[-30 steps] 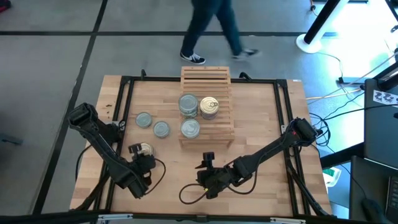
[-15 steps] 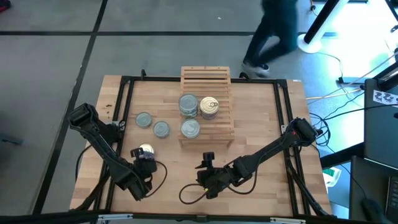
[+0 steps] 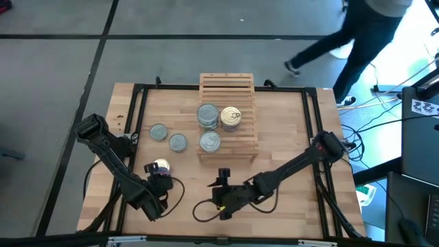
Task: Stack canned seafood by type on shelf
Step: Put the blue tuna can on the shelf
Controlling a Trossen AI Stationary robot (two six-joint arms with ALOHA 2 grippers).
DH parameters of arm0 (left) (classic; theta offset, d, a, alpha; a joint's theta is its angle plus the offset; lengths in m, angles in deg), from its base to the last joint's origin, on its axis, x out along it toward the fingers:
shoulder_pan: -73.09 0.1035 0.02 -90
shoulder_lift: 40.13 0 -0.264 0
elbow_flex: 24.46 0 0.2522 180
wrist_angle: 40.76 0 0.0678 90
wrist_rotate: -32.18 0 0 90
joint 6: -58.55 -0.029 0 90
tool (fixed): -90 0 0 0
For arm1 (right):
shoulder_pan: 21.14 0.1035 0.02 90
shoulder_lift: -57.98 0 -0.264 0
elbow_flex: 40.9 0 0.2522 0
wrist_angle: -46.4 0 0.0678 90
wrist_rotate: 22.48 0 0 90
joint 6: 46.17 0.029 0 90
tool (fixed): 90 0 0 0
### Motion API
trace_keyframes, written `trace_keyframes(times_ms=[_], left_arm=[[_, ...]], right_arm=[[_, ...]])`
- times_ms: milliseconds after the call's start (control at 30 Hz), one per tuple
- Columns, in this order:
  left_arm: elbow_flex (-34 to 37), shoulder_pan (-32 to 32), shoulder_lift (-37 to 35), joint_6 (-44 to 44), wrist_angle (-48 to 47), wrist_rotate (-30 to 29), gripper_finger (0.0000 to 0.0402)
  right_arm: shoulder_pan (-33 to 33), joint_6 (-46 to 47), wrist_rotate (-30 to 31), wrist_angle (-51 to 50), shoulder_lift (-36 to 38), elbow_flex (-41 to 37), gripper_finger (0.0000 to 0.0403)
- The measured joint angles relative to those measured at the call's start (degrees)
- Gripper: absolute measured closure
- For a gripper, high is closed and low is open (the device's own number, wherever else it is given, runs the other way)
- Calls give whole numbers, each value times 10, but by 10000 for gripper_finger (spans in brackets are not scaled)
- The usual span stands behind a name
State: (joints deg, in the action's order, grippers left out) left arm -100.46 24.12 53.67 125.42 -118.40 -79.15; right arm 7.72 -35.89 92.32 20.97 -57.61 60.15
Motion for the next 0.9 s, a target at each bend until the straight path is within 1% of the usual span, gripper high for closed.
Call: trace_keyframes(times_ms=[233, 633, 700, 900], left_arm=[[0, 0, 0, -26, -1, -1, 314], [0, 0, 0, -28, 1, 1, 314], [0, 0, 0, -33, 1, 1, 314], [-5, 1, 0, -58, -1, 2, 314]], right_arm=[[-24, -1, 0, 82, -43, -1, 171], [-38, 0, -3, 98, -55, -1, 171], [-38, 0, -3, 118, -59, -1, 171], [-38, 0, -3, 120, -63, -1, 171]])
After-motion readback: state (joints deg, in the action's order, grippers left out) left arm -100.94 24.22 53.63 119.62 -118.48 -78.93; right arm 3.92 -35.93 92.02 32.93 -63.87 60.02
